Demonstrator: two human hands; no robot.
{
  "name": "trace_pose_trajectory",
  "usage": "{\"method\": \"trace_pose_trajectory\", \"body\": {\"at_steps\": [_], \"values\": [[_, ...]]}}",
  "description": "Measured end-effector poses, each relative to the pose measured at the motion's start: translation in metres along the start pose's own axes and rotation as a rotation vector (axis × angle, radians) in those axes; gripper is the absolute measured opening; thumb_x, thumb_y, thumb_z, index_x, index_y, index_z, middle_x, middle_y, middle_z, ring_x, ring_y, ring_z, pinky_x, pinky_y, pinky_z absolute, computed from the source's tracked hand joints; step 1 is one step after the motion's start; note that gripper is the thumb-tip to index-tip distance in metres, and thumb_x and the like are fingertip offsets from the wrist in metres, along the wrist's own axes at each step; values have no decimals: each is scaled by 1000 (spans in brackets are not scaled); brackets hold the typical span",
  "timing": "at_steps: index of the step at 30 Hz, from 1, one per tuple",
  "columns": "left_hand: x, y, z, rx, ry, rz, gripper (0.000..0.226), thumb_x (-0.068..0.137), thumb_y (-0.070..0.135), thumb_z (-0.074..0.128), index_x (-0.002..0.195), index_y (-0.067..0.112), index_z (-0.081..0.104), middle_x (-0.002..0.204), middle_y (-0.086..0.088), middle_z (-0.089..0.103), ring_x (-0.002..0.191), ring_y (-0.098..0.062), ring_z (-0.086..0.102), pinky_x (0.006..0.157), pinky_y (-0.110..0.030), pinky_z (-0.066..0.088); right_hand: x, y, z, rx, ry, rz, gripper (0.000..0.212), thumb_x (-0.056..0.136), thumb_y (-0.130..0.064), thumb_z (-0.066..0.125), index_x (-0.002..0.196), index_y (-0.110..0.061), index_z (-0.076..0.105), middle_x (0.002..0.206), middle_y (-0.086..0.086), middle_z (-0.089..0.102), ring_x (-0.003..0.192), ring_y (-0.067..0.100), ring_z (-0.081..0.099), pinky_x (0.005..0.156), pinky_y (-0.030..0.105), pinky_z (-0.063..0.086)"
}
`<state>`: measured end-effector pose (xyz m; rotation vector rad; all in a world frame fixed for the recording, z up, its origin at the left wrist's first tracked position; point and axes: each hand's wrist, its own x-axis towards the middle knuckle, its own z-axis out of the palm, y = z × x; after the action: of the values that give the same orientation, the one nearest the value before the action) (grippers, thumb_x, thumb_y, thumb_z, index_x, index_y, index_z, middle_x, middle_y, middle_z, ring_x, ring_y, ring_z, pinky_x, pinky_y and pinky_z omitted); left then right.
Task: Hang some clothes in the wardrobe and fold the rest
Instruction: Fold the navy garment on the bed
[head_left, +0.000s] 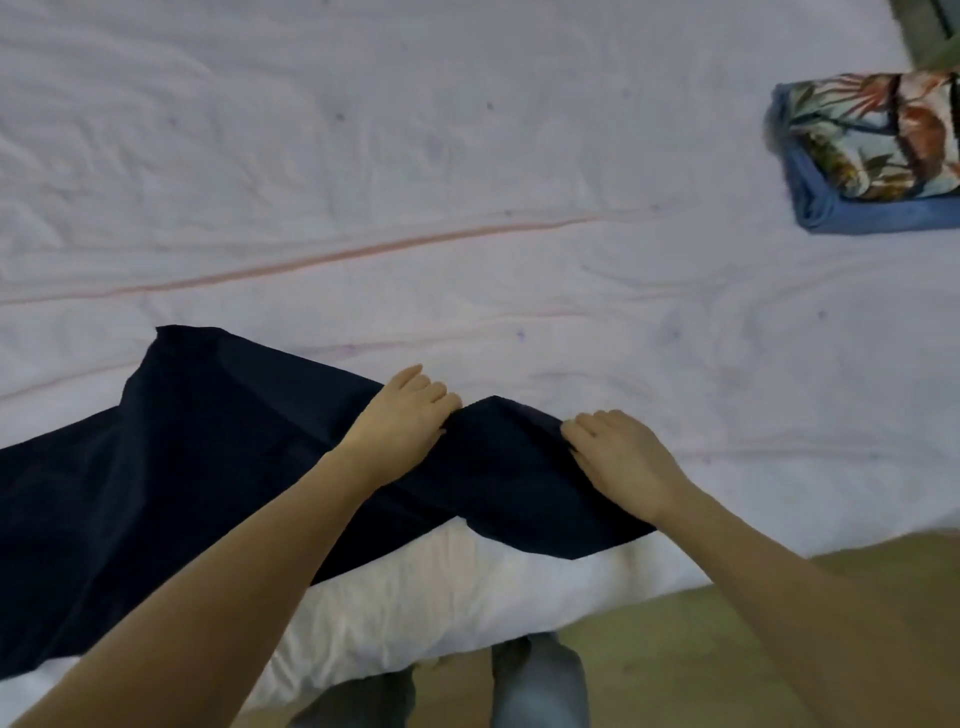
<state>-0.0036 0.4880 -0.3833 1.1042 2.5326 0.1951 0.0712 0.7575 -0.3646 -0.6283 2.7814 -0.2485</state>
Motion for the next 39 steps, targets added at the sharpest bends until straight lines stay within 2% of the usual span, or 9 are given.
{"method": "trace_pose_trajectory", "body": {"at_steps": [7, 11, 15, 18, 23, 27, 30, 34, 39], "values": [[-23, 12, -13, 0, -240, 333, 26, 90, 44, 52, 82, 22, 62, 99, 9, 54, 87, -11, 51, 71, -27, 46, -66, -34, 14, -77, -106, -526, 20, 91, -37, 54, 84, -19, 58, 64, -5, 53, 38, 13, 41, 38, 25, 35], [-14, 36, -16, -189, -71, 135, 40, 96, 48, 34, 108, 21, 60, 126, 5, 56, 115, -15, 51, 98, -29, 44, -36, -23, -8, 180, 118, 137, 30, 98, -31, 37, 89, -14, 60, 80, 0, 57, 62, 21, 55, 54, 33, 43], [2, 51, -7, -200, -128, -65, 36, 101, 40, 35, 127, 21, 53, 109, 4, 68, 104, -16, 59, 108, -33, 31, -15, 13, 2, 271, -250, 622, 30, 93, -27, 53, 117, -10, 48, 108, 6, 56, 98, 28, 53, 77, 35, 42], [4, 53, -3, -101, -151, -22, 33, 100, 43, 36, 117, 25, 58, 100, 5, 68, 92, -16, 59, 92, -31, 43, -14, 13, 4, 271, -356, 481, 7, 88, -14, 51, 94, -12, 52, 94, 6, 61, 86, 27, 58, 61, 32, 36], [11, 56, 1, -37, 138, 139, 69, 76, 38, 75, 136, 14, 49, 124, -5, 58, 111, -23, 57, 100, -39, 45, -45, -10, -13, -56, 218, 38, 28, 66, -2, 59, 87, -13, 44, 76, 3, 53, 61, 21, 49, 45, 28, 27], [12, 63, 1, 84, 134, 367, 69, 70, 33, 80, 131, 15, 52, 117, -4, 60, 109, -23, 58, 108, -44, 39, -91, -16, 10, -50, -26, -250, 10, 89, -22, 47, 90, -15, 54, 91, 2, 59, 73, 18, 55, 56, 26, 45], [8, 68, -1, 108, 128, 449, 67, 81, 38, 70, 139, 16, 45, 136, -5, 52, 128, -26, 47, 113, -47, 32, -108, -16, 15, 147, 59, 42, 40, 100, -33, 33, 81, -14, 63, 87, -1, 58, 67, 14, 55, 52, 24, 45], [6, 70, 13, 167, 16, 602, 26, 87, 35, 63, 112, 27, 67, 88, 12, 66, 94, -13, 63, 117, -51, 15, -106, -12, 17, 611, 199, 819, 22, 95, -28, 52, 109, -12, 58, 103, -1, 56, 91, 16, 57, 76, 29, 48], [6, 76, 13, 30, -38, 578, 20, 93, 34, 52, 92, 24, 69, 80, 10, 62, 71, -11, 59, 83, -37, 55, -93, -19, 16, 824, 12, 870, 31, 86, -29, 69, 111, -19, 55, 90, -3, 60, 81, 14, 59, 74, 28, 50]]}}
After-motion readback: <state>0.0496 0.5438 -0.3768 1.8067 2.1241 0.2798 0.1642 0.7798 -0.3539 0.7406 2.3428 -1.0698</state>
